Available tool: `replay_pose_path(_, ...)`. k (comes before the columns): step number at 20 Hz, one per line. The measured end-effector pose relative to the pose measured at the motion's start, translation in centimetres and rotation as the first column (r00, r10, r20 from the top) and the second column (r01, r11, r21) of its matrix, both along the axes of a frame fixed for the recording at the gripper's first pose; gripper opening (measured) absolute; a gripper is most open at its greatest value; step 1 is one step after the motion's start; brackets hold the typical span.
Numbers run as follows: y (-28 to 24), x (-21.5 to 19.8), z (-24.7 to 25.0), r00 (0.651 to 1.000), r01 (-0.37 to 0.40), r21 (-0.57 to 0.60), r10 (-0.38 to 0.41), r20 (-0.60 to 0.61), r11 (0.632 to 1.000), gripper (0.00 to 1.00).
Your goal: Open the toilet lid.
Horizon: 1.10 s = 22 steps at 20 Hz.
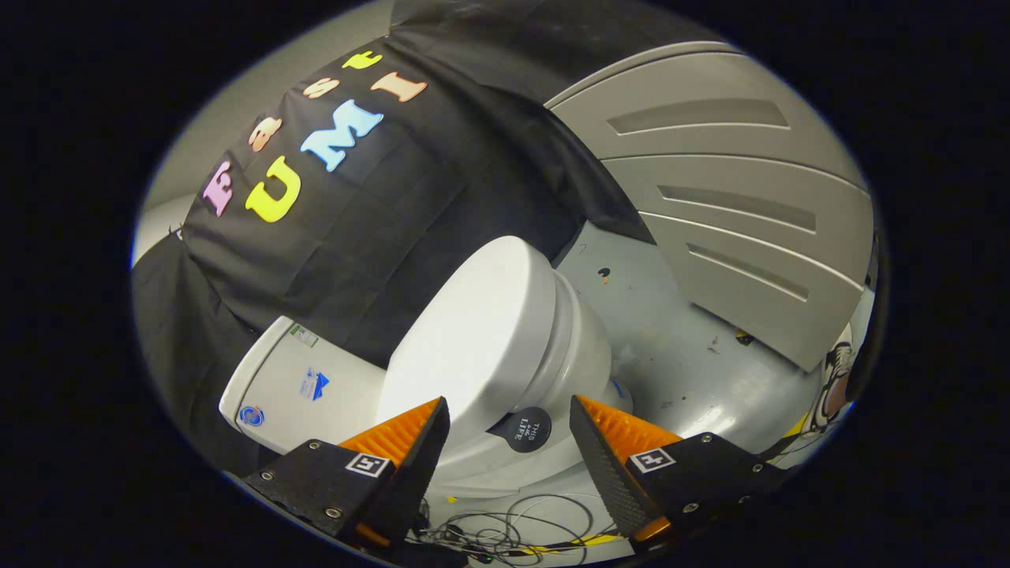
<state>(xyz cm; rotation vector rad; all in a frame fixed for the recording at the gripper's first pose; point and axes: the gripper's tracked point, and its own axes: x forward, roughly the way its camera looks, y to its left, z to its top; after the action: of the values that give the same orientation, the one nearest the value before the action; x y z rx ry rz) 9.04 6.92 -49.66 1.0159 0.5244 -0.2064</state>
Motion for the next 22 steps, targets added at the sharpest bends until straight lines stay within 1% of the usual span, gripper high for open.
replay_pose_path(4, -0.7, 1.0, -1.0, 0.995, 0.07, 0.092, -0.076, 0.067, 0.993, 0.94)
replay_pose_path(6, -0.5, 0.9, -2.8, 0.993, 0.099, 0.173, -0.109, 0.048, 0.98, 0.92)
replay_pose_path(9, 0.9, 0.3, -4.5, 0.989, 0.133, 0.288, -0.145, 0.018, 0.948, 0.87)
replay_pose_path(10, 1.4, 0.5, -4.5, 0.988, 0.14, 0.304, -0.154, 0.024, 0.942, 0.87)
replay_pose_path(12, 1.9, 1.3, -4.5, 0.987, 0.14, 0.297, -0.158, 0.036, 0.945, 0.83)
replay_pose_path(13, 2.3, 1.6, -4.3, 0.987, 0.13, 0.308, -0.151, 0.046, 0.942, 0.78)
replay_pose_path(14, 2.6, 1.6, -4.2, 0.989, 0.12, 0.323, -0.142, 0.048, 0.939, 0.77)
replay_pose_path(15, 2.9, 1.9, -4.4, 0.99, 0.112, 0.334, -0.134, 0.044, 0.936, 0.69)
replay_pose_path(16, 3.1, 1.7, -4.8, 0.991, 0.106, 0.348, -0.129, 0.045, 0.932, 0.65)
replay_pose_path(17, 3.1, 1.7, -4.6, 0.989, 0.103, 0.367, -0.134, 0.059, 0.925, 0.57)
replay_pose_path(18, 2.8, 1.6, -4.4, 0.987, 0.107, 0.379, -0.143, 0.068, 0.919, 0.53)
replay_pose_path(21, 3.1, 1.5, -5.1, 0.988, 0.115, 0.38, -0.144, 0.049, 0.918, 0.32)
replay_pose_path(22, 3.4, 1.8, -5.0, 0.99, 0.104, 0.382, -0.132, 0.047, 0.918, 0.27)
